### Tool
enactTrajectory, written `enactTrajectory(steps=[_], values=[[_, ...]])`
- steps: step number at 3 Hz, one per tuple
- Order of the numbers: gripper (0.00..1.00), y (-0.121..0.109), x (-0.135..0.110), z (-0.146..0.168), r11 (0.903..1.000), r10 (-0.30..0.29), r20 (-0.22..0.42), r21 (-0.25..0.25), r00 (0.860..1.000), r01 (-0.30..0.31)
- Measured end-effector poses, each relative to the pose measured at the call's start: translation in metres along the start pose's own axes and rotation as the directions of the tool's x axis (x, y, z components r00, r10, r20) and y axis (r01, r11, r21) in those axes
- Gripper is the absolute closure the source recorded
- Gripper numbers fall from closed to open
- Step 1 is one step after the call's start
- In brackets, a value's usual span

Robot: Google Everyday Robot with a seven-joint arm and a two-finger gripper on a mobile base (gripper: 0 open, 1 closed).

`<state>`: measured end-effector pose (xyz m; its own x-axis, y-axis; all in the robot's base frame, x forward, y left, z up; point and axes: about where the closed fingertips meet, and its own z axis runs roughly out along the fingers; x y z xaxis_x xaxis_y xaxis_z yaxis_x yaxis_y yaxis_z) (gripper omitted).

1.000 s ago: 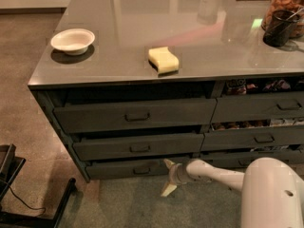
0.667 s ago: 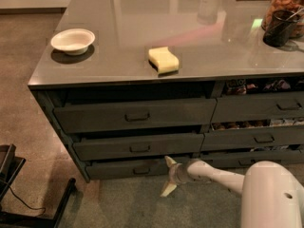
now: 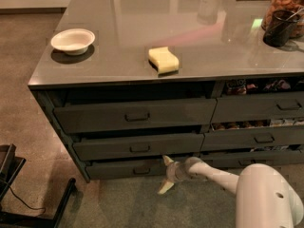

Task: Open bottom drawer

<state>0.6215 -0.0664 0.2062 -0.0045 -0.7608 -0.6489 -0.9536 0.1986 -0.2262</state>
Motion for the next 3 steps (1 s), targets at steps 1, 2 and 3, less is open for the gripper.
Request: enactTrajectory(steps=[1,2,3], values=[[0.0,-0.006,-0.003,0.011,0.9999,-0.009,0.009,-0.008,1.0,0.01],[0.0,-0.012,-0.008,0.022,0.9995,-0.024,0.013,-0.019,1.0,0.024],[0.0,-0.015,-0.01,0.036,0.9985,-0.039,0.002,-0.039,0.999,0.039]])
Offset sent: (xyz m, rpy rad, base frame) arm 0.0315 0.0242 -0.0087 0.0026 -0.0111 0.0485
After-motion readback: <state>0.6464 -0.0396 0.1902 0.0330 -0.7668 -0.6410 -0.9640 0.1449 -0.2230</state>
